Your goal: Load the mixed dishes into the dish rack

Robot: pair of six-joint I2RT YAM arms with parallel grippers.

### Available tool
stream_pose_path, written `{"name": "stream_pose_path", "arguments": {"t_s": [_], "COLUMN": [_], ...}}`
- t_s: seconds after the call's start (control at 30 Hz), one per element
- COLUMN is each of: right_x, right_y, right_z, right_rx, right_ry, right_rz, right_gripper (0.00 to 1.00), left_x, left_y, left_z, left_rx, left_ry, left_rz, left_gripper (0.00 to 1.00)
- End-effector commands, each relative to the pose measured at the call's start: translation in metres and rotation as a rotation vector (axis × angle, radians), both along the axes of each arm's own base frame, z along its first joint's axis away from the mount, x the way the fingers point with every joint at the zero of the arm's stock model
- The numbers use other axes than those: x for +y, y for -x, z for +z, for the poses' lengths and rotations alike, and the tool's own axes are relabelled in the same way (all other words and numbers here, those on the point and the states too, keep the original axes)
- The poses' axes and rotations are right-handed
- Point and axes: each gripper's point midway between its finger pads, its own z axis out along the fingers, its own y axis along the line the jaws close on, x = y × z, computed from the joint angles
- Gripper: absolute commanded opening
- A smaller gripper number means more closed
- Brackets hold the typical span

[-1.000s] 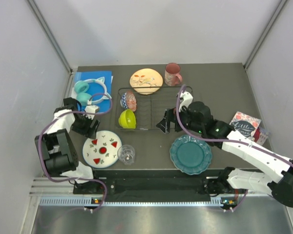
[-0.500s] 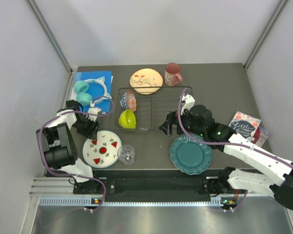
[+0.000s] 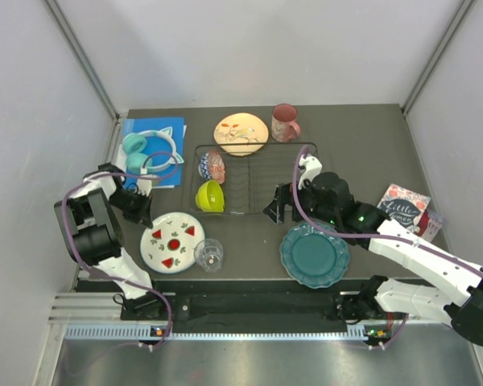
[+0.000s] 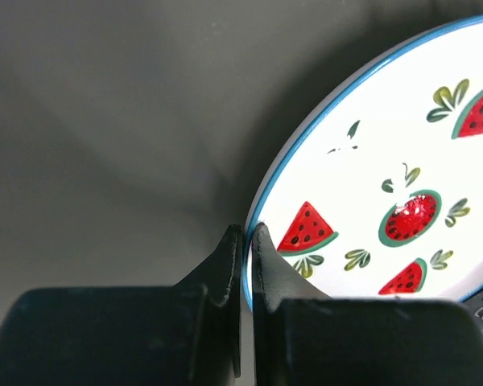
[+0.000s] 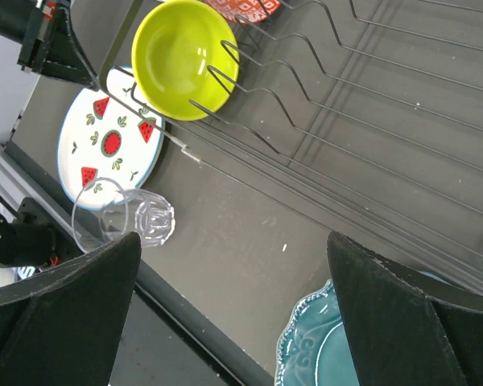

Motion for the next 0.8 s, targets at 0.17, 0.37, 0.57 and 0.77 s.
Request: {"name": "stream_pose_path", "arguments": {"t_s": [0.17, 0.37, 0.57, 0.77], "right_x": [0.003, 0.005, 0.008, 0.013], "right_y": [-0.003, -0.004, -0.004, -0.003], "right_z": [0.024, 0.025, 0.027, 0.029], "right_rx": [-0.055, -0.063, -0.07, -0.074], "right_ry": [-0.041, -0.052, -0.066, -0.07], "right_rz": [-0.004, -0.004, 0.0, 0.018], "right_gripper": [0.95, 0.94, 0.93, 0.91], "left_x": [0.032, 0.05, 0.058, 0.057], "left_y": [-0.026, -0.037, -0.044, -0.054], "left_z": [0.021, 0.067, 0.11, 0.16], "left_rx": [-0.104, -0.195, -0.288, -0.478], "left_ry": [-0.061, -0.138, -0.196, -0.252], "left_rz": [-0.016, -0.015, -0.023, -0.021], "left_gripper": [0.0, 0.0, 0.0, 0.0]}}
